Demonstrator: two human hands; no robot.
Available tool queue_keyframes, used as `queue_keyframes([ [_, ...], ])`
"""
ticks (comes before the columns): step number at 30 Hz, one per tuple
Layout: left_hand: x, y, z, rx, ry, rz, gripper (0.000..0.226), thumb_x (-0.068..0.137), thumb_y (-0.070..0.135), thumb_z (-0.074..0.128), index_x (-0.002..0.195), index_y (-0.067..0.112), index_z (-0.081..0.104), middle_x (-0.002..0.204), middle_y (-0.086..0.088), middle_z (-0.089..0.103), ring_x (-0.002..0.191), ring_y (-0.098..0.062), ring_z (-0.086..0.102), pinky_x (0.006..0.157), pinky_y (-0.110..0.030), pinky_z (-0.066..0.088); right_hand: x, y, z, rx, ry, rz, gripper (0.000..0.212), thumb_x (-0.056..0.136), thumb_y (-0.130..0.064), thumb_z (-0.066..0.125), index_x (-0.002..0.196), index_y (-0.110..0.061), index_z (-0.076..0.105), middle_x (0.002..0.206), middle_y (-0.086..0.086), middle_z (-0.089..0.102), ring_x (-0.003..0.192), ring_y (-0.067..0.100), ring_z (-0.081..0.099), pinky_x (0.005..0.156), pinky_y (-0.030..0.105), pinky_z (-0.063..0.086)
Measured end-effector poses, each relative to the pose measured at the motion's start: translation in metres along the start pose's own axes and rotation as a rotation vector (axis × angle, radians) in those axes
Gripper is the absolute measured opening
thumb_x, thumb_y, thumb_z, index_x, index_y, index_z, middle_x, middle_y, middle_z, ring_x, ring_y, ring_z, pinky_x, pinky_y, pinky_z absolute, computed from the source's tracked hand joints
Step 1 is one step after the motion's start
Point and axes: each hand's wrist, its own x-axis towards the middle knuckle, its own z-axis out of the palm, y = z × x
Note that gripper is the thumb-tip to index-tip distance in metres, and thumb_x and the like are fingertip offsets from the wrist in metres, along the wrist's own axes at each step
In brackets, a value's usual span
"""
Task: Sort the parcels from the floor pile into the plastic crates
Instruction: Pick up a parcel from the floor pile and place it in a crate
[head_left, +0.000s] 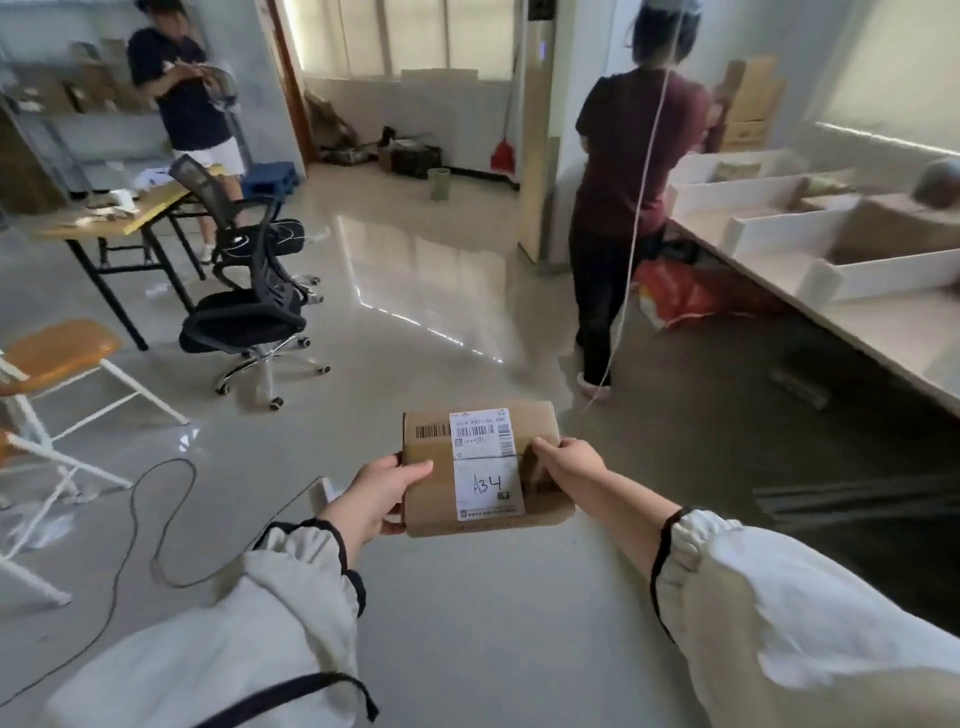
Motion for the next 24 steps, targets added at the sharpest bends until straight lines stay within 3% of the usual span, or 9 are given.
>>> queue_keyframes([
  [3, 0.002, 0.030, 0.065, 0.057, -0.103, 0.039, 0.024, 0.090, 0.026, 0.063, 0.114, 0.019, 0.060, 0.093, -0.006, 0.063, 0.080, -0.024, 0.058, 0.071, -0.033, 0.047, -0.002, 0.034, -0.065, 0.105, 0.103, 0.069, 0.034, 0.089, -0.040, 0.053, 0.097, -0.010, 0.066, 0.089, 0.005, 0.064, 0.083, 0.023, 0.061, 0.074, 0.027, 0.048],
  [6, -0.002, 0.052, 0.146, 0.124, -0.214, 0.072, 0.026, 0.090, 0.026, 0.063, 0.114, 0.019, 0.059, 0.097, -0.007, 0.063, 0.083, -0.025, 0.058, 0.069, -0.033, 0.046, -0.009, 0.076, -0.138, 0.220, 0.216, 0.137, 0.033, 0.089, -0.041, 0.057, 0.095, -0.010, 0.064, 0.087, 0.004, 0.062, 0.076, 0.020, 0.059, 0.065, 0.024, 0.044],
  [9, -0.016, 0.065, 0.235, 0.172, -0.317, 0.105, 0.023, 0.091, 0.026, 0.062, 0.112, 0.019, 0.058, 0.095, -0.004, 0.061, 0.082, -0.023, 0.056, 0.067, -0.031, 0.044, -0.025, 0.127, -0.215, 0.388, 0.279, 0.197, 0.038, 0.087, -0.034, 0.065, 0.102, 0.000, 0.065, 0.090, 0.009, 0.063, 0.066, 0.019, 0.060, 0.053, 0.025, 0.049],
  [13, -0.040, 0.076, 0.351, 0.229, -0.443, 0.142, 0.016, 0.091, 0.027, 0.062, 0.104, 0.018, 0.058, 0.092, -0.004, 0.064, 0.080, -0.023, 0.059, 0.066, -0.032, 0.048, -0.050, 0.193, -0.308, 0.446, 0.372, 0.278, 0.033, 0.086, -0.029, 0.067, 0.103, -0.001, 0.064, 0.090, 0.008, 0.065, 0.068, 0.016, 0.062, 0.049, 0.022, 0.048],
  [15, -0.051, 0.077, 0.406, 0.241, -0.536, 0.147, 0.020, 0.089, 0.028, 0.064, 0.107, 0.018, 0.061, 0.097, -0.008, 0.069, 0.088, -0.028, 0.065, 0.080, -0.045, 0.055, -0.064, 0.225, -0.349, 0.480, 0.429, 0.311, 0.032, 0.086, -0.030, 0.067, 0.104, -0.004, 0.063, 0.090, 0.005, 0.065, 0.074, 0.015, 0.063, 0.055, 0.025, 0.050],
  [18, -0.071, 0.077, 0.481, 0.298, -0.639, 0.169, 0.021, 0.089, 0.028, 0.064, 0.110, 0.024, 0.063, 0.101, -0.007, 0.070, 0.093, -0.029, 0.065, 0.090, -0.051, 0.051, -0.087, 0.275, -0.399, 0.562, 0.523, 0.362, 0.037, 0.083, -0.028, 0.071, 0.108, -0.002, 0.063, 0.100, 0.010, 0.068, 0.091, 0.025, 0.066, 0.084, 0.040, 0.055],
  [19, -0.080, 0.075, 0.504, 0.317, -0.675, 0.176, 0.022, 0.090, 0.027, 0.063, 0.112, 0.024, 0.062, 0.102, -0.007, 0.070, 0.093, -0.029, 0.065, 0.088, -0.049, 0.052, -0.094, 0.293, -0.414, 0.593, 0.555, 0.391, 0.037, 0.082, -0.027, 0.071, 0.109, -0.002, 0.062, 0.104, 0.012, 0.068, 0.093, 0.027, 0.066, 0.086, 0.041, 0.054],
  [22, -0.104, 0.071, 0.572, 0.392, -0.773, 0.183, 0.026, 0.091, 0.028, 0.062, 0.117, 0.026, 0.059, 0.105, -0.005, 0.067, 0.097, -0.028, 0.062, 0.084, -0.045, 0.052, -0.121, 0.334, -0.451, 0.655, 0.661, 0.459, 0.029, 0.085, -0.024, 0.069, 0.106, -0.005, 0.061, 0.104, 0.010, 0.067, 0.087, 0.025, 0.063, 0.073, 0.034, 0.053],
  [24, -0.121, 0.067, 0.611, 0.461, -0.793, 0.186, 0.030, 0.091, 0.030, 0.063, 0.120, 0.030, 0.056, 0.109, -0.004, 0.063, 0.100, -0.029, 0.058, 0.084, -0.045, 0.050, -0.136, 0.362, -0.472, 0.673, 0.717, 0.504, 0.029, 0.086, -0.025, 0.068, 0.106, -0.006, 0.061, 0.103, 0.009, 0.065, 0.091, 0.025, 0.061, 0.078, 0.035, 0.051],
])
